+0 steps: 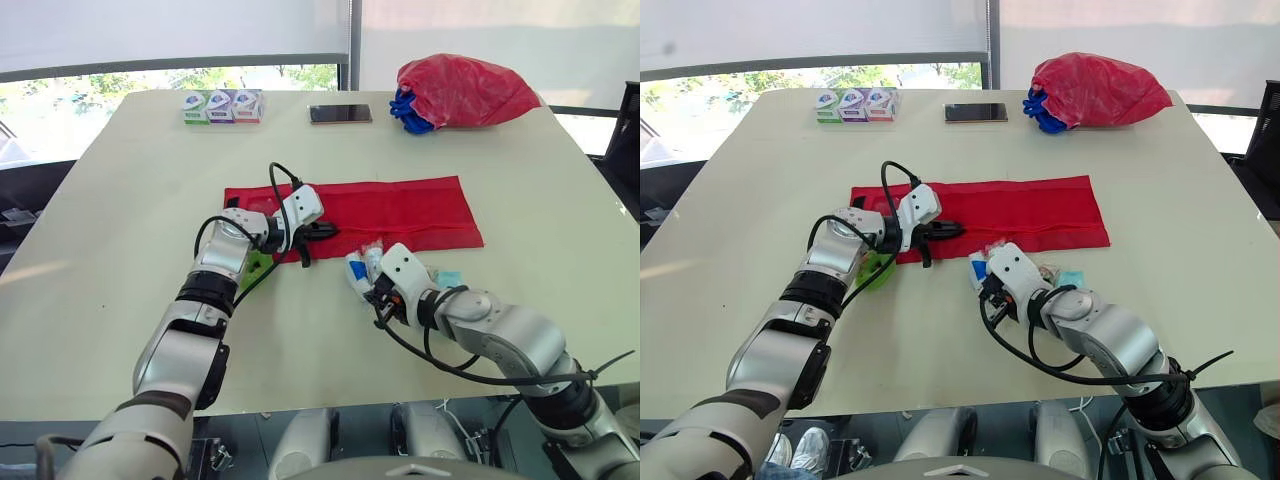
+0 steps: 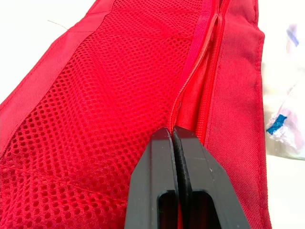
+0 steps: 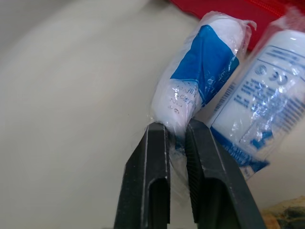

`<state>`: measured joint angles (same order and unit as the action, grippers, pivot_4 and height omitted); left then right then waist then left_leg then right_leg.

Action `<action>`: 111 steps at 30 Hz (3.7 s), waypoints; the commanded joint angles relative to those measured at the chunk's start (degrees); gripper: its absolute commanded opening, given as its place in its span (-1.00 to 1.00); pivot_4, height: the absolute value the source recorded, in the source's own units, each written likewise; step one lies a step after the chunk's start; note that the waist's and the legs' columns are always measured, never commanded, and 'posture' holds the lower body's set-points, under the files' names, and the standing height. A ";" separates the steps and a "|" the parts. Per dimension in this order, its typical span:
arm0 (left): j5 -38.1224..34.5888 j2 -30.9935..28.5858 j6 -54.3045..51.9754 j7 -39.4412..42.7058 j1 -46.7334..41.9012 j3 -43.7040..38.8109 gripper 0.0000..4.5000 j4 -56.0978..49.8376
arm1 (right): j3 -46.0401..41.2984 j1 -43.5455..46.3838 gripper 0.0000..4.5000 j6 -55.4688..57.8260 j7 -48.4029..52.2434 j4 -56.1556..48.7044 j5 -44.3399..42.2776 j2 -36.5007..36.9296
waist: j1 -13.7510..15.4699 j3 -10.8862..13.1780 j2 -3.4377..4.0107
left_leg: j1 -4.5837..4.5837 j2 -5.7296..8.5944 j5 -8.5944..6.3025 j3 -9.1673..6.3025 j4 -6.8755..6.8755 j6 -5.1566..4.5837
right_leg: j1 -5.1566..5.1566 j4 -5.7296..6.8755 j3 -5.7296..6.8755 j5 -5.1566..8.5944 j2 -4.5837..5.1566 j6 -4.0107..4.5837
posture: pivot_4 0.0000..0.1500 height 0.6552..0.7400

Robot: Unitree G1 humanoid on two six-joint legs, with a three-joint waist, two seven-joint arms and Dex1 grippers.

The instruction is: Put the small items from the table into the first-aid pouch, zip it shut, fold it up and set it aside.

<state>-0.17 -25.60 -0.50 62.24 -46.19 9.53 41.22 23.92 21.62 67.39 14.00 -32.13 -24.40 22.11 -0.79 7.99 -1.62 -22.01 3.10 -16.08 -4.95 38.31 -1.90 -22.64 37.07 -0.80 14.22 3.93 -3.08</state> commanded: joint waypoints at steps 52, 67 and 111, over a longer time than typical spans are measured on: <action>-6.23 4.53 -4.47 -0.28 6.06 0.76 -1.00 -17.91 | -4.95 17.71 -0.98 -23.08 19.76 37.83 8.00 -6.80 | -0.10 0.01 0.05 | -0.05 0.01 0.00 0.06 -0.03 0.01 | -0.13 0.02 -0.09 -0.01 0.05 0.01 | 1.00 1.00; -6.18 4.60 -4.63 1.54 6.51 1.99 -1.00 -18.12 | -10.75 20.34 -0.98 -39.08 19.70 49.78 12.30 -13.30 | -0.18 0.02 0.08 | -0.04 0.02 0.01 0.06 -0.04 0.03 | -0.14 0.02 -0.10 -0.01 0.06 0.02 | 1.00 1.00; -2.68 1.44 9.37 2.59 -3.45 -1.09 -1.00 6.43 | -36.47 -8.10 0.78 -30.22 34.22 -0.69 -9.36 10.75 | 0.23 0.10 0.18 | -0.09 0.04 -0.02 0.01 -0.05 -0.02 | -0.07 -0.06 -0.01 0.00 0.06 -0.01 | 1.00 1.00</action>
<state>-2.93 -23.61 7.63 64.69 -48.64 9.43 47.19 -6.38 14.24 36.12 46.15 -27.49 -28.28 31.00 -0.56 8.09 -1.44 -22.13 3.14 -16.10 -4.95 38.26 -1.92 -22.69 36.98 -0.81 14.22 3.98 -3.09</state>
